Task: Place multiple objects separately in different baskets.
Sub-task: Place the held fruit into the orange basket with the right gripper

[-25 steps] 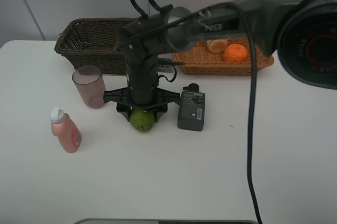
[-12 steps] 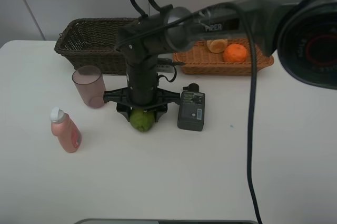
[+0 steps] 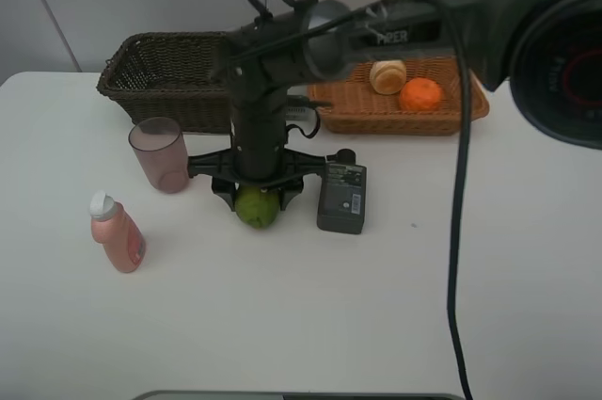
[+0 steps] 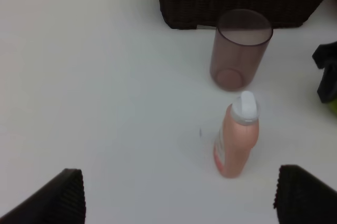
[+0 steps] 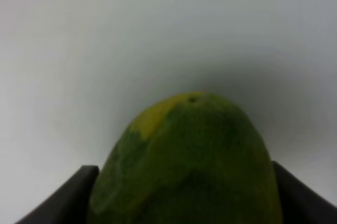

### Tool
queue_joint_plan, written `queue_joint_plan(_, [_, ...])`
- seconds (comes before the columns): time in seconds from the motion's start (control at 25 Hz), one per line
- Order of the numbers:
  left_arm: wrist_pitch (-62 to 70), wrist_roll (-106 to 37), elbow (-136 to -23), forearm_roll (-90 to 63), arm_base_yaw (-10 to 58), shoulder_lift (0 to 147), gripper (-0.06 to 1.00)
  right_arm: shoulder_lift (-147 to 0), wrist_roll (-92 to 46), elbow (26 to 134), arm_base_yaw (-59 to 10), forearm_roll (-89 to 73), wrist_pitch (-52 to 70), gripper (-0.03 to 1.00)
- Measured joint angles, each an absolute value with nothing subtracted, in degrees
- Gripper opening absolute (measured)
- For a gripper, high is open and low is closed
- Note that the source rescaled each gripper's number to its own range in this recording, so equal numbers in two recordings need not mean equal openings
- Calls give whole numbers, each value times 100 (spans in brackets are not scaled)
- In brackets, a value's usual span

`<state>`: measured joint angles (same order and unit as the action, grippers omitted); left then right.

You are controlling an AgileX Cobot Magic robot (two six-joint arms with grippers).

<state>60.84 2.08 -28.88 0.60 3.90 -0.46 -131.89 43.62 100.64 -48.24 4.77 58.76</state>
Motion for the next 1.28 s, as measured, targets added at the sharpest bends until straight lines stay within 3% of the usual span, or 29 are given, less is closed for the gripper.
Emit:
queue_joint_plan(0.44, [6084,208,-2888,60,390,-46,93,-12652,2694,11193,-4154,1073,6953,1])
queue_joint_plan(1.0, [6084,208,-2888,60,390,-46,93,-12663,2337,11372,-2697,1069,6804,1])
queue_joint_plan(1.28, [6084,208,-2888,60,390,-46,93,-12788,2337,11372,-2414,1082,6101,1])
